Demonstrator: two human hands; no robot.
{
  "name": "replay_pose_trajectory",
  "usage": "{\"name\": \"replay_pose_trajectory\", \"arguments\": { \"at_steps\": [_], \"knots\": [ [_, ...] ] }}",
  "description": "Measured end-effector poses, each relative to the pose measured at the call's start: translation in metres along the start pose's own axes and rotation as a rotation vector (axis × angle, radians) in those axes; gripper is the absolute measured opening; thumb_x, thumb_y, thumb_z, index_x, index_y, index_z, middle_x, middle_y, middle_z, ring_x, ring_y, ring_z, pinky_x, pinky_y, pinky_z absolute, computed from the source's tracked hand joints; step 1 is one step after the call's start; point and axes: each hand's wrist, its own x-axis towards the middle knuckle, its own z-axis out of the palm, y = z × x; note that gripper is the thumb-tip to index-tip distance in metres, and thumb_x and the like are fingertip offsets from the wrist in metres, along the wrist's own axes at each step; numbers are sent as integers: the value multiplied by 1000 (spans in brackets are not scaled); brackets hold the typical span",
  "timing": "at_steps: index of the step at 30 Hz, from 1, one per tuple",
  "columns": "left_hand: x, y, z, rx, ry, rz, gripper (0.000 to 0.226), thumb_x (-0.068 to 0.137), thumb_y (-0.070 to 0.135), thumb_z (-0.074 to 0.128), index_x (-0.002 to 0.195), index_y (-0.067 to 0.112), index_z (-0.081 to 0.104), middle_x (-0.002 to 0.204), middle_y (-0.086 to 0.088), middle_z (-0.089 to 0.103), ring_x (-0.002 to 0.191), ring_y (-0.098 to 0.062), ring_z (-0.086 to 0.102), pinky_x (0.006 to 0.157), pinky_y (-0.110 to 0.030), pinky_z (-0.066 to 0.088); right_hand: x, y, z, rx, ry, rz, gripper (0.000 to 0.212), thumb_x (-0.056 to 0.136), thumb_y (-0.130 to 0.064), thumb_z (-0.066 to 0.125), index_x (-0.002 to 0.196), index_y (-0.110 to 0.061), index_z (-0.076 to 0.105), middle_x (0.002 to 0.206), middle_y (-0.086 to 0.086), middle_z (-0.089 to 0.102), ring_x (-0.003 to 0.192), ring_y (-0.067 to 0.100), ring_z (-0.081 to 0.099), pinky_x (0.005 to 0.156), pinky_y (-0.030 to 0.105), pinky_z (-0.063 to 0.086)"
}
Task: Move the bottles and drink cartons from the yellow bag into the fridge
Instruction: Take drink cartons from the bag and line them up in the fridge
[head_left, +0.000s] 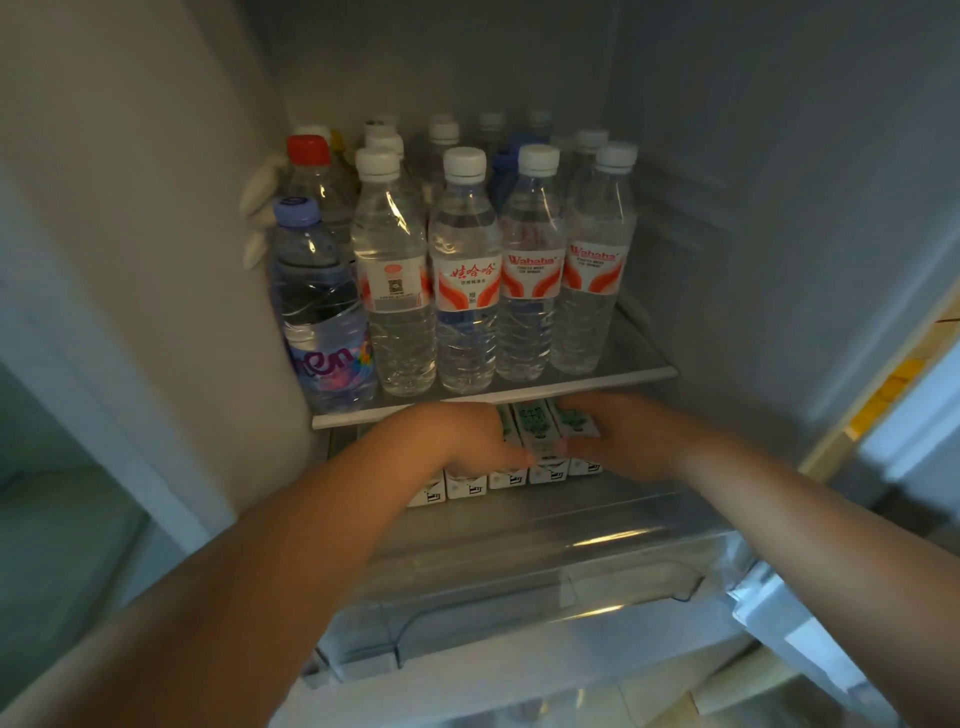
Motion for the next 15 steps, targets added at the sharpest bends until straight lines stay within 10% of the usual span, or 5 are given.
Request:
{"name": "replay_pose_trajectory", "arguments": {
  "at_steps": [4, 9, 15],
  "knots": [
    [-34, -12, 10, -214, 164, -5, 46, 96, 60, 43, 103, 18, 61, 92, 1, 59, 79, -14, 54, 68, -30, 43, -28, -12, 11, 32, 97, 44, 53, 95, -57, 46, 146, -41, 39, 147, -7, 49, 134, 17, 45, 105, 33, 40],
    [-75, -10, 51, -176, 540, -108, 64, 94, 68, 32, 147, 32, 35, 154, 3, 37, 141, -24, 31, 114, -45, 31, -61, -28, 23, -203, 233, 3, 77, 83, -75, 12, 153, -43, 17, 163, -13, 18, 150, 16, 12, 120, 43, 11],
    [-109, 11, 98, -49, 764, -280, 73, 90, 73, 16, 153, 38, 14, 166, 3, 3, 152, -26, -9, 121, -54, -3, -90, -27, 40, -283, 323, -53, 71, 90, -73, 16, 153, -43, 11, 165, -15, 3, 152, 19, -4, 119, 57, -8]
  ]
}}
